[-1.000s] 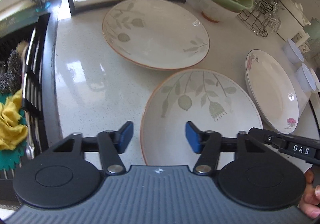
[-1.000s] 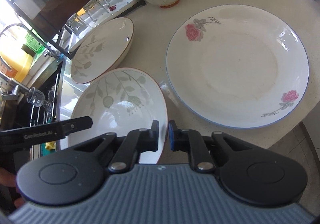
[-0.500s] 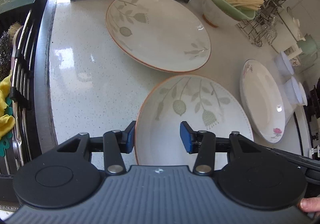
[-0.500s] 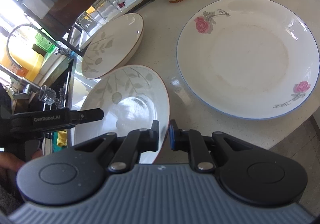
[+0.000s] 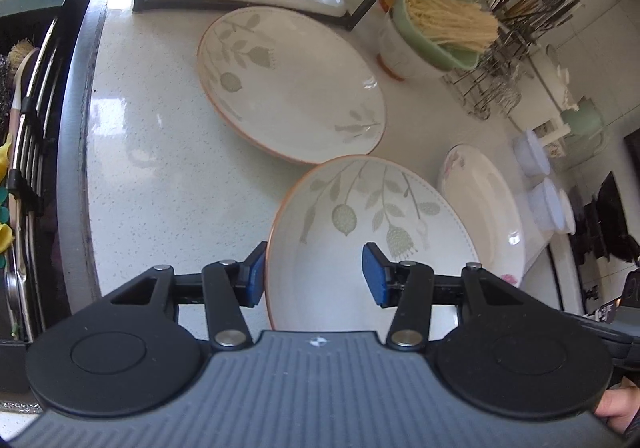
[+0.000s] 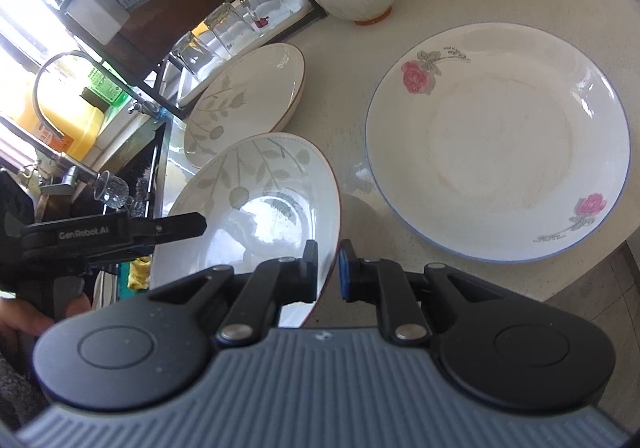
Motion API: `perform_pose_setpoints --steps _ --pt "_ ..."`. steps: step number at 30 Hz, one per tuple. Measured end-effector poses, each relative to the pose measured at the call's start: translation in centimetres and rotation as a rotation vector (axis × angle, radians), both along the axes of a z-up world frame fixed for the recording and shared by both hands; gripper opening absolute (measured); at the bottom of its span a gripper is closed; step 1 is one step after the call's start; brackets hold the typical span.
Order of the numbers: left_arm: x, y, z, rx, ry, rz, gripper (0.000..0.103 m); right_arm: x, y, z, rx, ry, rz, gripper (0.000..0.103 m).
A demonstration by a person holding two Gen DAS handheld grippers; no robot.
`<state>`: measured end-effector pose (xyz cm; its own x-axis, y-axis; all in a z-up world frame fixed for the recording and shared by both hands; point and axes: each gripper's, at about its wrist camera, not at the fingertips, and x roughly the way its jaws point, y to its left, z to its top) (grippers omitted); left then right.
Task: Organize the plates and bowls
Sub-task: 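Lift the leaf-pattern plate and carry it over the rose-print plate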
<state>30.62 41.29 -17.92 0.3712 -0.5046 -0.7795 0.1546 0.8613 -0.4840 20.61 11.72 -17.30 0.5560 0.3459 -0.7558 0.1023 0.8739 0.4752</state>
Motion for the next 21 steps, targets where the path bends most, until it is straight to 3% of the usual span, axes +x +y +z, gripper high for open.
perform_pose_setpoints --steps 10,21 --pt "1.1 -1.2 3.1 -0.067 -0.049 0.01 0.054 0.6 -2.1 2.8 0.013 -0.066 0.017 0.014" --pt "3.1 -7.0 4.2 -0.066 -0.038 -0.014 0.054 2.0 -7.7 3.4 0.035 -0.12 -0.021 0.014"
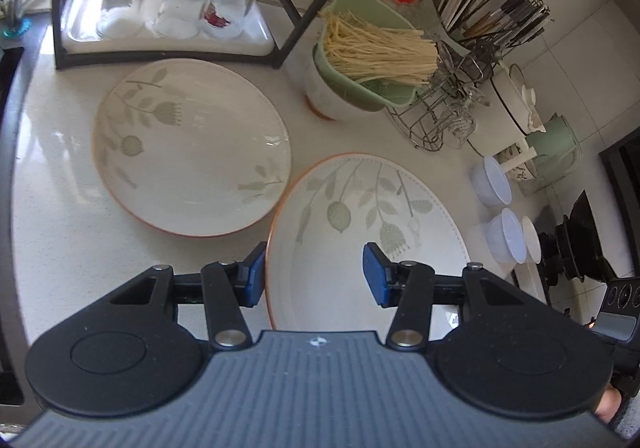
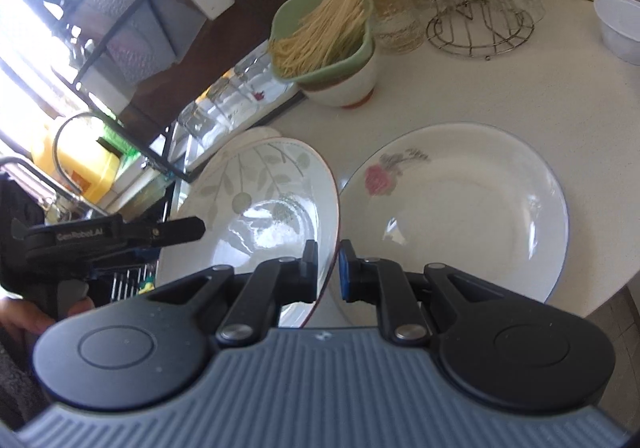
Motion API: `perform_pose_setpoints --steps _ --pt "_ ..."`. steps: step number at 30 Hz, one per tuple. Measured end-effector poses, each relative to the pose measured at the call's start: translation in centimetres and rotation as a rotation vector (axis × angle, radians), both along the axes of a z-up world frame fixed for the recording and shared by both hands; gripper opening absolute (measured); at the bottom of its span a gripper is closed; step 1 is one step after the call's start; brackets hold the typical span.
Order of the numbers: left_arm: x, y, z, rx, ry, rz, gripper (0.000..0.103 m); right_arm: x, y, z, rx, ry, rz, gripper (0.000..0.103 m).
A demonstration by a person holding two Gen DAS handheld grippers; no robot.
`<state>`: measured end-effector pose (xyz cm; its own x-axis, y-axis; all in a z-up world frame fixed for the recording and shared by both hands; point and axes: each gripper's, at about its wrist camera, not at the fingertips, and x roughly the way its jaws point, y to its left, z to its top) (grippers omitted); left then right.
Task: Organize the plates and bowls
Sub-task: 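Lift the leaf-pattern plate and carry it over the rose-print plate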
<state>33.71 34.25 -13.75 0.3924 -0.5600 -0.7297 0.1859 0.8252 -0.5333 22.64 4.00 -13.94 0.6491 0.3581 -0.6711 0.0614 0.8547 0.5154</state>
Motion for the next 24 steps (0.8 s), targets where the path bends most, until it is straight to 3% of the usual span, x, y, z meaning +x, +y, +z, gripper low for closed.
perform_pose_setpoints --steps 10,17,24 --pt "1.6 -5.9 -1.9 -0.029 0.034 0.014 0.054 1.8 -6.1 -0.9 0.002 0.004 -0.027 0.014" --pt "3.0 -9.4 -2.8 0.0 0.075 0.004 0.054 2.6 -9.1 -2.3 0.005 0.027 -0.038 0.014" --pt "3.5 -11.8 -3.1 0.029 0.118 0.06 0.055 3.9 -11.2 -3.3 0.017 0.049 -0.025 0.014"
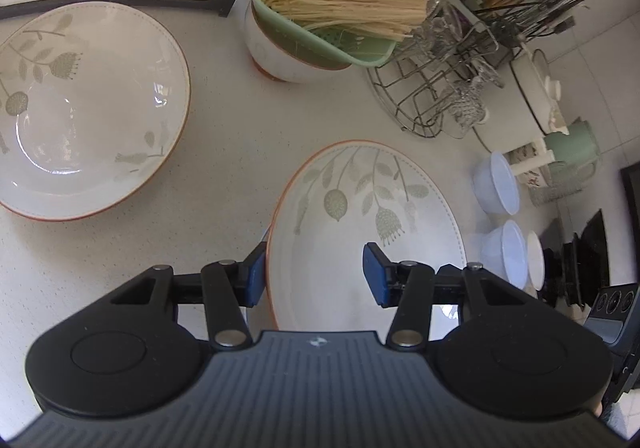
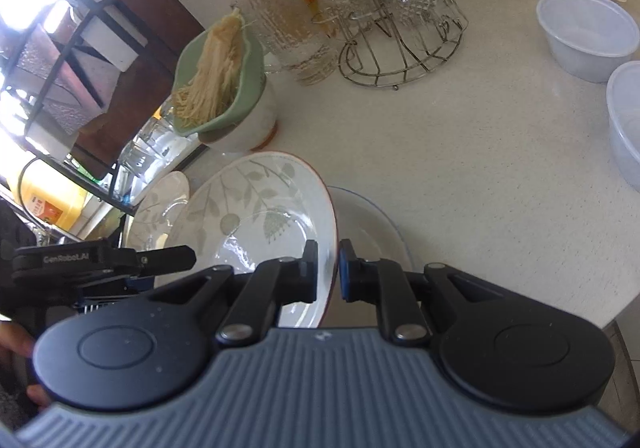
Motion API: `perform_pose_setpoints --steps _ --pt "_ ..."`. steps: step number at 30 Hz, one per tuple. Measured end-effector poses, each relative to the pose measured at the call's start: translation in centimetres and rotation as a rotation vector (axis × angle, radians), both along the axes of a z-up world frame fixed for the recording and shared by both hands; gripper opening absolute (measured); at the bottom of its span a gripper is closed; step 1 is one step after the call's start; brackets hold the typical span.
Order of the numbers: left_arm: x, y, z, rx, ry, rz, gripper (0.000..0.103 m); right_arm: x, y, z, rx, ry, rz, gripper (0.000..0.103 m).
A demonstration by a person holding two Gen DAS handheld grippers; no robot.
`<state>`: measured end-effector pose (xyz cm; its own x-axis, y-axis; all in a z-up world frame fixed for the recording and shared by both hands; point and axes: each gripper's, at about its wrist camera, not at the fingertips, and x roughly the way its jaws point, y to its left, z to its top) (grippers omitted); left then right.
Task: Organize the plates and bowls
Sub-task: 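Lift the leaf-pattern plate and carry it over the rose-print plate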
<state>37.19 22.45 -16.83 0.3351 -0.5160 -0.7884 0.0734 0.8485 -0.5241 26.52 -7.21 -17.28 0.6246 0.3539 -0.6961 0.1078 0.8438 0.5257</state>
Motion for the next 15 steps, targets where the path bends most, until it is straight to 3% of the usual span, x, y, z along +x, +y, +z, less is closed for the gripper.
perform_pose_setpoints --steps 15 --pt "1.2 -4.0 -0.6 0.149 0.032 -0.038 0.055 1.3 -2.0 -1.8 -0.027 0.066 0.062 0.014"
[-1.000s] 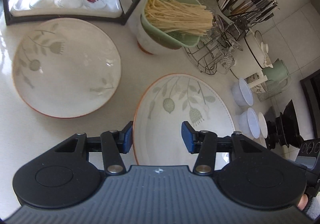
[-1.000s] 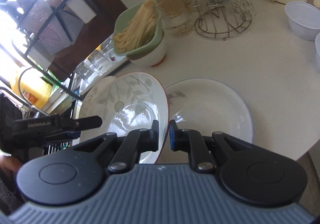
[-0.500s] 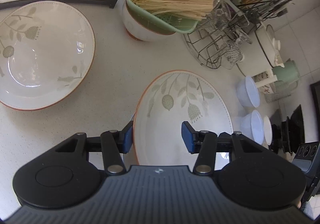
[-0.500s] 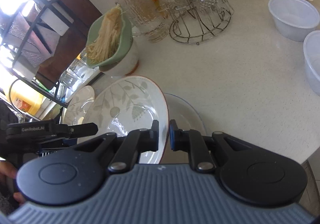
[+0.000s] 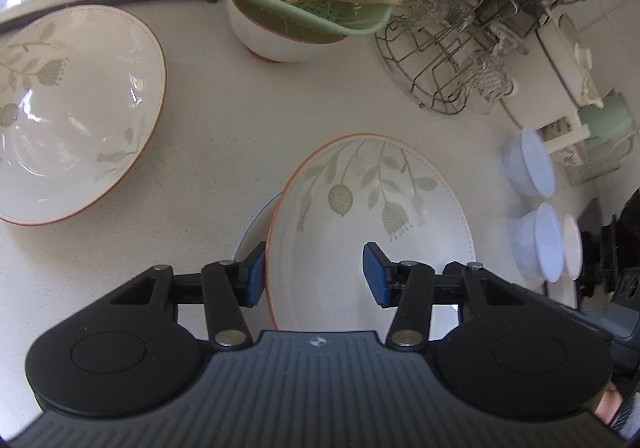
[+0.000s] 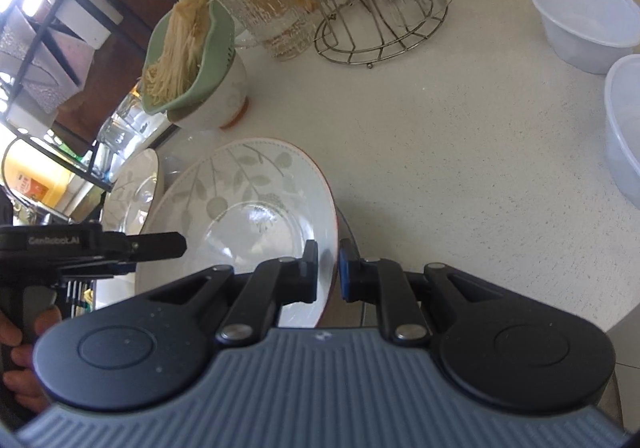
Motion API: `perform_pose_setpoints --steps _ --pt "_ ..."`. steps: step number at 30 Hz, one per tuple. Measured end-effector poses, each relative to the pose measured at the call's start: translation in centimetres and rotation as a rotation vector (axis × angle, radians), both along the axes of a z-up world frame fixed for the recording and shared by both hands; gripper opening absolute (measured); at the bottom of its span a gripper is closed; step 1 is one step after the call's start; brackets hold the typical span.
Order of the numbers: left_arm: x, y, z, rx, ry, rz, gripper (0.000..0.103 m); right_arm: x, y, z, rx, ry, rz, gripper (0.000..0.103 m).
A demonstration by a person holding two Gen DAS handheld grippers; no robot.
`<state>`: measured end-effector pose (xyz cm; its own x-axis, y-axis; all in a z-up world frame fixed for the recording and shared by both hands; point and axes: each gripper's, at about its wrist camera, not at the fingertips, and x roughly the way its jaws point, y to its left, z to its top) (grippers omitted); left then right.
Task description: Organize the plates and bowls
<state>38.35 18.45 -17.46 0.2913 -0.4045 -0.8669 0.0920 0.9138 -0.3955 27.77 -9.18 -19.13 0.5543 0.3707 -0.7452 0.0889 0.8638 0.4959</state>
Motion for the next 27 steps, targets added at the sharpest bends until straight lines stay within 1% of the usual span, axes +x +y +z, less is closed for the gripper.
perform_pose_setpoints --steps 4,7,15,17,19,23,27 --pt "-0.3 -0.1 -0.3 0.025 0.014 0.009 0.055 0.2 0.4 -0.3 -0.013 0.018 0.038 0.014" --pt "-0.6 0.0 -0.7 0.051 0.026 0.013 0.055 0.3 0.4 -0.7 0.002 0.026 0.045 0.014" --pt "-1.6 0.7 -0.6 0.038 0.043 0.046 0.055 0.2 0.7 -0.7 -0.002 0.025 0.051 0.014" --pt "-2.1 1.1 -0.3 0.032 0.035 0.061 0.057 0.1 0.4 -0.7 0.005 0.014 0.041 0.013" --pt "-2.5 1.3 0.1 0.022 0.029 0.068 0.061 0.1 0.5 -0.5 -0.008 0.003 0.05 0.013" --pt "-2.8 1.5 0.5 0.014 0.032 0.073 0.062 0.0 0.6 -0.5 -0.018 -0.006 0.052 0.013" --pt "-3.4 1.4 1.3 0.037 0.005 0.057 0.062 -0.6 0.7 0.3 -0.055 -0.035 0.048 0.013"
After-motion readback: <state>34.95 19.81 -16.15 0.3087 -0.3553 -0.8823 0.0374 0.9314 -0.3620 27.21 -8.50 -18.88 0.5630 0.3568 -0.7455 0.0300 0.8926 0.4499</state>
